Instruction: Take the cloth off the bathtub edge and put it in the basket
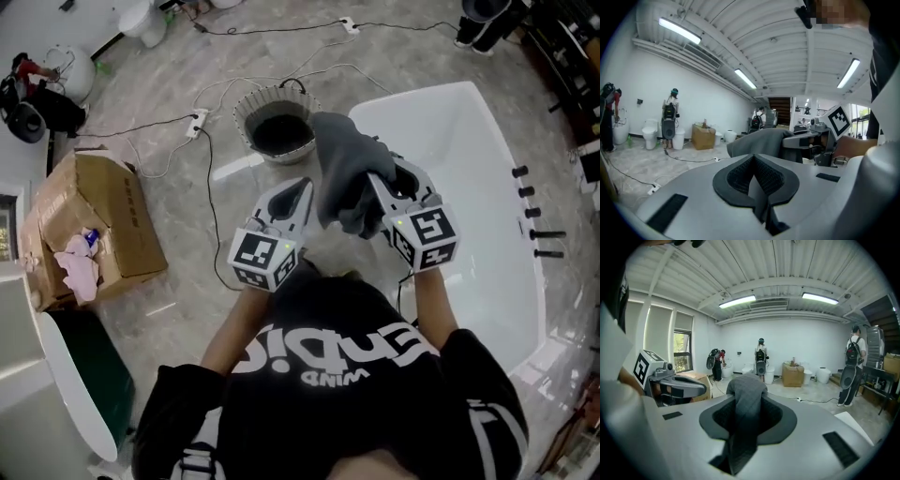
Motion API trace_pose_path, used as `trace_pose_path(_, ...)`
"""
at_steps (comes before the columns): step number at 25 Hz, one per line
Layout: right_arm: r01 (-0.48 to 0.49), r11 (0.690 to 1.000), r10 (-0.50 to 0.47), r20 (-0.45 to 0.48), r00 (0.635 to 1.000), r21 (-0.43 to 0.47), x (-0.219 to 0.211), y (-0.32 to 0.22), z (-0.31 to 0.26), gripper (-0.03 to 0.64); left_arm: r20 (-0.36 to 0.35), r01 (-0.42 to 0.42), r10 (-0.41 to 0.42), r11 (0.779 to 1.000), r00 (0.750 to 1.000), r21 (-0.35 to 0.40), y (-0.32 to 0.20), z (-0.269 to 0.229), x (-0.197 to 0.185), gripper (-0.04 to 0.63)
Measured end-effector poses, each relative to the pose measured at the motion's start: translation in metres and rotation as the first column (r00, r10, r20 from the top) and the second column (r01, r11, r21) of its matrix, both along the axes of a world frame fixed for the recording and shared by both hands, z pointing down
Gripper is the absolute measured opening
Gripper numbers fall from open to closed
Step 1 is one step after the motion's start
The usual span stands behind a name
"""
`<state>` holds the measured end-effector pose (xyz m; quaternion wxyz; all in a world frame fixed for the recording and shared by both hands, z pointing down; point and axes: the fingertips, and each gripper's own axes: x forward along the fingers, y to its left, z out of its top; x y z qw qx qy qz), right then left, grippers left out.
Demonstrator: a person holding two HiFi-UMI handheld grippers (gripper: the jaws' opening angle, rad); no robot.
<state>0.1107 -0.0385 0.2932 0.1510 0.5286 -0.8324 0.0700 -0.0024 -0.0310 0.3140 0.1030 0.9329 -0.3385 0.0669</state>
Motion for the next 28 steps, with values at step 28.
trace_pose_path(28, 0.037, 0.997, -0.039, 0.030, 0.999, 0.074, -0.133, -0.162, -0.036, 0.094, -0.066, 0.096, -0.096, 0.995, 0.993, 0.009, -0.137, 0.003, -0.142, 0.014)
